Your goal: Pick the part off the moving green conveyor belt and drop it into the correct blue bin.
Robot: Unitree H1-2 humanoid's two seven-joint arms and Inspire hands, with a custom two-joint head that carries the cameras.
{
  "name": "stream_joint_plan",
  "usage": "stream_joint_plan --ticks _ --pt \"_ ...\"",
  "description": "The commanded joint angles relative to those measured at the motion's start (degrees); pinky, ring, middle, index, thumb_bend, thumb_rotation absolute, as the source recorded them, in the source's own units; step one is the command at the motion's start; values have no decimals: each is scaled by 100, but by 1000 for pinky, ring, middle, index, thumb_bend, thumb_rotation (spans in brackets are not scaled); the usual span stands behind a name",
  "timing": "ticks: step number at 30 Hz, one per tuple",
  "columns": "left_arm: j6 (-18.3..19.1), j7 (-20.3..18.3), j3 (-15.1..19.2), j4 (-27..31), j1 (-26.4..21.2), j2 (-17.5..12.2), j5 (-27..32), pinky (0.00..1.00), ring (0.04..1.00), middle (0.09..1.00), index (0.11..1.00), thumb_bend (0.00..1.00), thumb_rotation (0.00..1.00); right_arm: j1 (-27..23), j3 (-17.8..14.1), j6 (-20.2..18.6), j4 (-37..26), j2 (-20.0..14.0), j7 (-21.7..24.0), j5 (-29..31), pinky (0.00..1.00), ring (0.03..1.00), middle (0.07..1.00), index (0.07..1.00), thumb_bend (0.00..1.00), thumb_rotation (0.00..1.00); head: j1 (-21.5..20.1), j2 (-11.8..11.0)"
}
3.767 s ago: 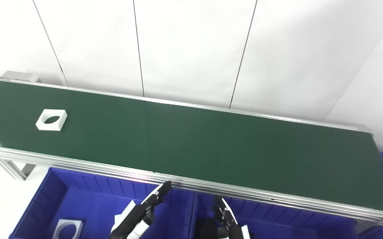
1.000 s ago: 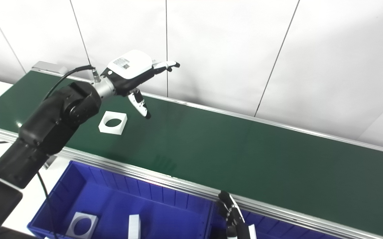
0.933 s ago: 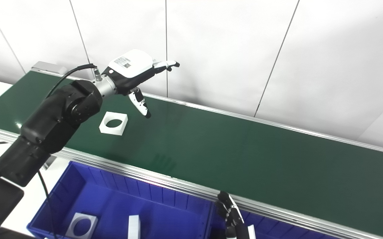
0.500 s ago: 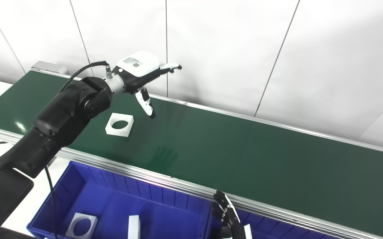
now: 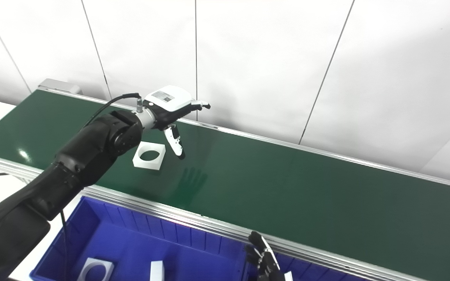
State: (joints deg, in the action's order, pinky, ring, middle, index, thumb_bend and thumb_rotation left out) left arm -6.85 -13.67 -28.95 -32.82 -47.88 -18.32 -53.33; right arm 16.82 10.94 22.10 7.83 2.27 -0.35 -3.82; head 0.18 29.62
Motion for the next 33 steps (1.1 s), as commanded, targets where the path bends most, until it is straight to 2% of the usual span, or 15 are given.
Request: stream_joint_plan --ticks 1,4,12,17,33 --pt "165 171 -22 -1 -266 0 -97 831 863 868 887 1000 258 25 49 205 -218 106 18 -44 803 834 883 894 851 1000 -26 17" --pt "256 132 -121 -92 -259 41 -130 838 872 879 895 1000 294 63 89 187 -293 140 43 -4 807 836 878 891 848 1000 -67 42" --pt "219 248 -227 -315 -233 242 -50 842 872 885 900 1000 309 139 186 98 -463 165 46 -73 812 836 878 891 836 1000 -95 49" --pt "283 190 -299 -305 -246 347 -57 855 888 892 906 1000 329 146 228 90 -495 189 37 -129 814 838 882 893 836 1000 -152 72" --pt "404 278 -467 -979 -299 297 -101 831 882 896 905 1000 315 365 462 -140 -910 422 -12 -405 794 829 867 880 854 1000 -481 178"
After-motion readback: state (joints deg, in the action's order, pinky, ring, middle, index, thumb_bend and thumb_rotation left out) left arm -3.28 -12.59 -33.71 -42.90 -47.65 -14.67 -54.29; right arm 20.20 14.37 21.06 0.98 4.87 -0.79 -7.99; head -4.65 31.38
